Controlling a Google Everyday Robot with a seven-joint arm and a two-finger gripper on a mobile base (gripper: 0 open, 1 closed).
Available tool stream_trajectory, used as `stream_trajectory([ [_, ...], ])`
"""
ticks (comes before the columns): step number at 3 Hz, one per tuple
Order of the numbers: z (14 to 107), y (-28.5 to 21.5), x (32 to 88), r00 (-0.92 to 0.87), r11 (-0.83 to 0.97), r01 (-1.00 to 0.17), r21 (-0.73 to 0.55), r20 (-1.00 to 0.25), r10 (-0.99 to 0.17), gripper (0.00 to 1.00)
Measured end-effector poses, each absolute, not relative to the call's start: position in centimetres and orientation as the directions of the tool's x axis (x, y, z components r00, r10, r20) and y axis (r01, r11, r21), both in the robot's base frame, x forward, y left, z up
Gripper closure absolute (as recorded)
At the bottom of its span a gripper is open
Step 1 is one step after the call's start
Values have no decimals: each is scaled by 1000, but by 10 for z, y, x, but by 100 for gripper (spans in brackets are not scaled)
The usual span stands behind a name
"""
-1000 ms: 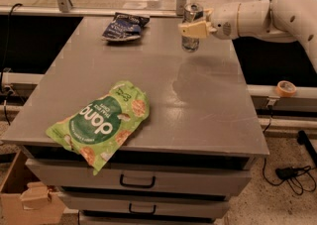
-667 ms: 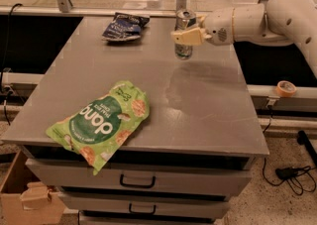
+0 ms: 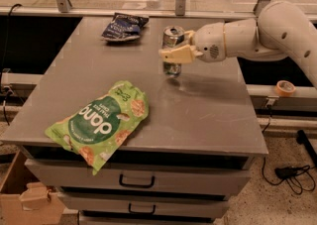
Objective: Move redbull can near green rice chip bag
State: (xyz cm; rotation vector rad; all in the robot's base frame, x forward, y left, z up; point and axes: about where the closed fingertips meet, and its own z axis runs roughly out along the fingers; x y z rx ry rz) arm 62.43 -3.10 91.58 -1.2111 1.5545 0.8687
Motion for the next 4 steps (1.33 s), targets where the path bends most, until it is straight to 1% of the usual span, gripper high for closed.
stream_trajectory([
  [2, 908, 4, 576, -111, 154, -985, 77, -968, -224, 100],
  [3, 899, 20, 557, -125, 97, -990, 105, -968, -219, 75],
  [4, 893, 21, 552, -127, 89, -990, 110, -967, -219, 53],
])
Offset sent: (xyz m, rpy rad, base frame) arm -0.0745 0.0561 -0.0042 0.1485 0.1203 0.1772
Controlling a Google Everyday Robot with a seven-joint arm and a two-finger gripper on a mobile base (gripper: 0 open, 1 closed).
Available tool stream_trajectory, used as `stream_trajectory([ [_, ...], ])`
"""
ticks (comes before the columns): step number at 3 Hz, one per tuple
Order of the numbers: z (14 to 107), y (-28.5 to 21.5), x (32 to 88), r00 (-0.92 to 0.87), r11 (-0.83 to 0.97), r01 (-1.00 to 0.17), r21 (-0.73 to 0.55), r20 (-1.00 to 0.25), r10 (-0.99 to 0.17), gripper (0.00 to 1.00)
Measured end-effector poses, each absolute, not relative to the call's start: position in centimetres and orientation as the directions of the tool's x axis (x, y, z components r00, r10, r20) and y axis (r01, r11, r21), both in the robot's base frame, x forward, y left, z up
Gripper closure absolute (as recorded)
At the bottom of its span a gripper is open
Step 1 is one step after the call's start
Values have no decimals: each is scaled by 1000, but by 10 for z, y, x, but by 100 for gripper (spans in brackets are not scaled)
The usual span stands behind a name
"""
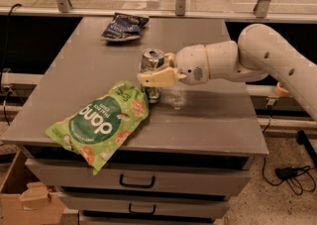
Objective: Move redbull can near green rice chip bag
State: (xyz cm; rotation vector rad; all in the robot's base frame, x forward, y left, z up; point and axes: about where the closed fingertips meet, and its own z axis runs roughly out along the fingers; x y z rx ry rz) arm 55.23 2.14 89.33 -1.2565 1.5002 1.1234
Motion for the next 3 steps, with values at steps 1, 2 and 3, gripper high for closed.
stream_trajectory([
  [1, 887, 18, 552, -123, 96, -990, 103, -967, -224, 29],
  [2, 883, 13, 553, -117, 102, -990, 96, -968, -224, 7],
  [3, 882, 9, 555, -109, 110, -990, 86, -968, -226, 0],
])
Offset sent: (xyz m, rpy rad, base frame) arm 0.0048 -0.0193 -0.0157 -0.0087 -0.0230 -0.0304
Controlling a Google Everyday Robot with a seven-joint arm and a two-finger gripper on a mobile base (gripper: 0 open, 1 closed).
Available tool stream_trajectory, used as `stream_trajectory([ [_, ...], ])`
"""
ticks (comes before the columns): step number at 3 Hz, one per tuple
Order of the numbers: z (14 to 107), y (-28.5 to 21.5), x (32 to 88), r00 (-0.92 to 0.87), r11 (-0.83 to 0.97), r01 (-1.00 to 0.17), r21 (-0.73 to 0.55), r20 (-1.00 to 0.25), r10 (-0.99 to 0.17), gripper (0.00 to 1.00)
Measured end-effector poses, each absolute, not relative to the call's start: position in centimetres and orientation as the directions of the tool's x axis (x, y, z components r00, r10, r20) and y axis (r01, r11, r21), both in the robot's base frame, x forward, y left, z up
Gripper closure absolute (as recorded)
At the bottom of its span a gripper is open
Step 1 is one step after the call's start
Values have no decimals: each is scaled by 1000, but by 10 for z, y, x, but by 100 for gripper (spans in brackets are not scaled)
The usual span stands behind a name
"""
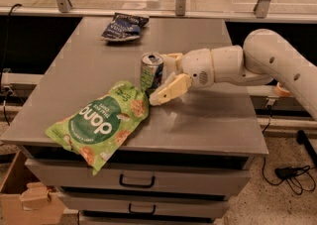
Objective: Move redbull can near green rice chip bag
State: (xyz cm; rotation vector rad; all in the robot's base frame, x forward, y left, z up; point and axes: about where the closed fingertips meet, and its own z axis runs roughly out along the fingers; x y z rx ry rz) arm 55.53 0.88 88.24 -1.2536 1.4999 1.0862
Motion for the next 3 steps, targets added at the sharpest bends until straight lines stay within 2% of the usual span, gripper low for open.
stream_trajectory([
  [1, 891, -10, 570, -69, 150, -988, 32, -966, -251, 0],
  [2, 924, -47, 602, 29, 224, -969, -101, -952, -304, 0],
  [3, 981, -101, 640, 168, 303, -901, -312, -893, -419, 0],
])
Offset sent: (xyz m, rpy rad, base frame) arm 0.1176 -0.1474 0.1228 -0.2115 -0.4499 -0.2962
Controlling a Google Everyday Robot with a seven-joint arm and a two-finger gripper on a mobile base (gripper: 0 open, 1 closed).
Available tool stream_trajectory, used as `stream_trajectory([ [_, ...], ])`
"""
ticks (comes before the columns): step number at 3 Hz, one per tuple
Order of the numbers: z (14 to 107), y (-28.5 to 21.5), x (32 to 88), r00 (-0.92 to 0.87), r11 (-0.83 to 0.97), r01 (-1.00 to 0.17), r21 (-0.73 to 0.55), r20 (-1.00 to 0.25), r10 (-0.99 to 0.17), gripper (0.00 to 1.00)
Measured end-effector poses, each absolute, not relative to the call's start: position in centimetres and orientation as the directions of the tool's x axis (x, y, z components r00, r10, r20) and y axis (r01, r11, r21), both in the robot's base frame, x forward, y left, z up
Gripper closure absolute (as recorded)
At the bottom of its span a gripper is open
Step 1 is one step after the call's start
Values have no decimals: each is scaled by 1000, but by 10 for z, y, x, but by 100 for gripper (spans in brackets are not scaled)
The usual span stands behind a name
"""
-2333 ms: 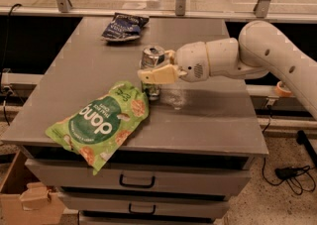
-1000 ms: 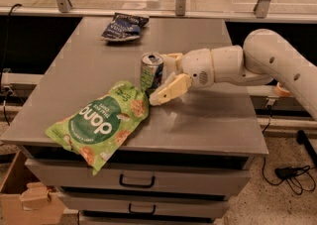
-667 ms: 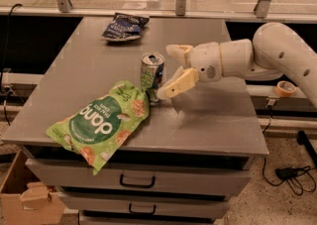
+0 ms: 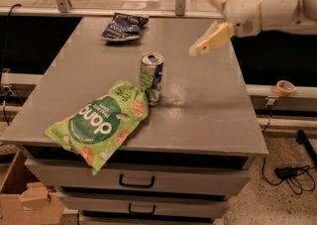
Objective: Move redbull can near green rice chip bag
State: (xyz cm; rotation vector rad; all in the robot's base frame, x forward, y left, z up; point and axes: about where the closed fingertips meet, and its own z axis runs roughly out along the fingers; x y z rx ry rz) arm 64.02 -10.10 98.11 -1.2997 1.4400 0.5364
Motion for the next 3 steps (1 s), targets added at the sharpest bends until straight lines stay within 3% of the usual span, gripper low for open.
stream_trajectory([
  [1, 1054, -150, 660, 289, 362, -784, -504, -813, -505, 0],
  [3, 1077, -160, 661, 314, 382, -755, -532, -806, -502, 0],
])
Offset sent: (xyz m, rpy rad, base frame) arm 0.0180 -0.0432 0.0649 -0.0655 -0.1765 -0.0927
